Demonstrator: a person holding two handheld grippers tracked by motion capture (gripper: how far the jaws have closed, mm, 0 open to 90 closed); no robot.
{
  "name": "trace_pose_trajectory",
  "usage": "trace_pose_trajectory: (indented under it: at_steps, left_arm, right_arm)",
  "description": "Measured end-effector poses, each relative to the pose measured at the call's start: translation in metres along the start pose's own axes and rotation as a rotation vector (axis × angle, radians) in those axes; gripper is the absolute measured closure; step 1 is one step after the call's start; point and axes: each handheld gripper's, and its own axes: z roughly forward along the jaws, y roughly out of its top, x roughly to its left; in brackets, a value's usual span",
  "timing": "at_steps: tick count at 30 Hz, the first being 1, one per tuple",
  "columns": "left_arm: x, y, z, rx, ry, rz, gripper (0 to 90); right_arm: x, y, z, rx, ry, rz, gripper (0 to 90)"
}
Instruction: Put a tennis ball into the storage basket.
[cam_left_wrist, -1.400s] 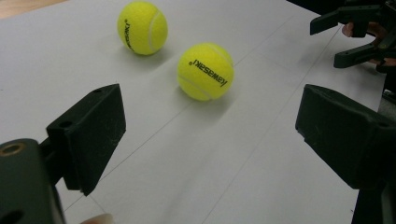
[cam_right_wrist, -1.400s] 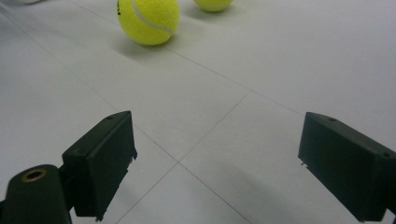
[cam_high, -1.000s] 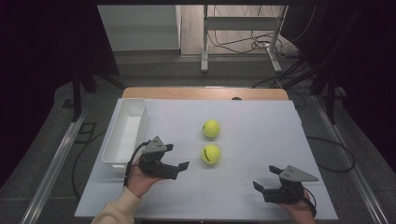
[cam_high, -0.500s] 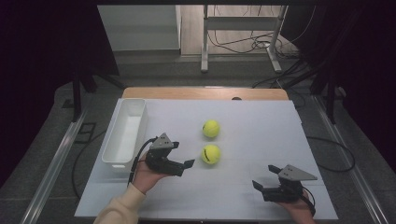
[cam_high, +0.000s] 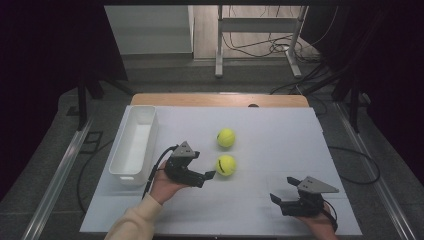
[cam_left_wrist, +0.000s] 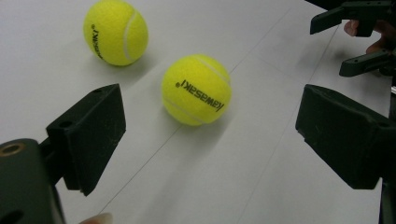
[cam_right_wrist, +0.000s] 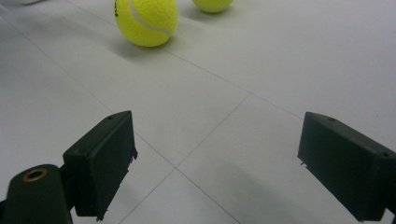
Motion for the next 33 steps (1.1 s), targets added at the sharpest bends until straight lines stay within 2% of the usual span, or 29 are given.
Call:
trace_pose_trajectory:
  at_steps: [21, 33]
  left_arm:
    - [0.003, 0.007, 0.027, 0.035, -0.033, -0.004, 9.4]
    - [0.007, 0.009, 0.042, 0.055, -0.038, -0.008, 9.4]
  right_arm:
    - [-0.001, -0.001, 0.001, 0.006, -0.005, -0.001, 11.5]
    - [-0.001, -0.001, 0.0, 0.005, -0.001, 0.001, 11.4]
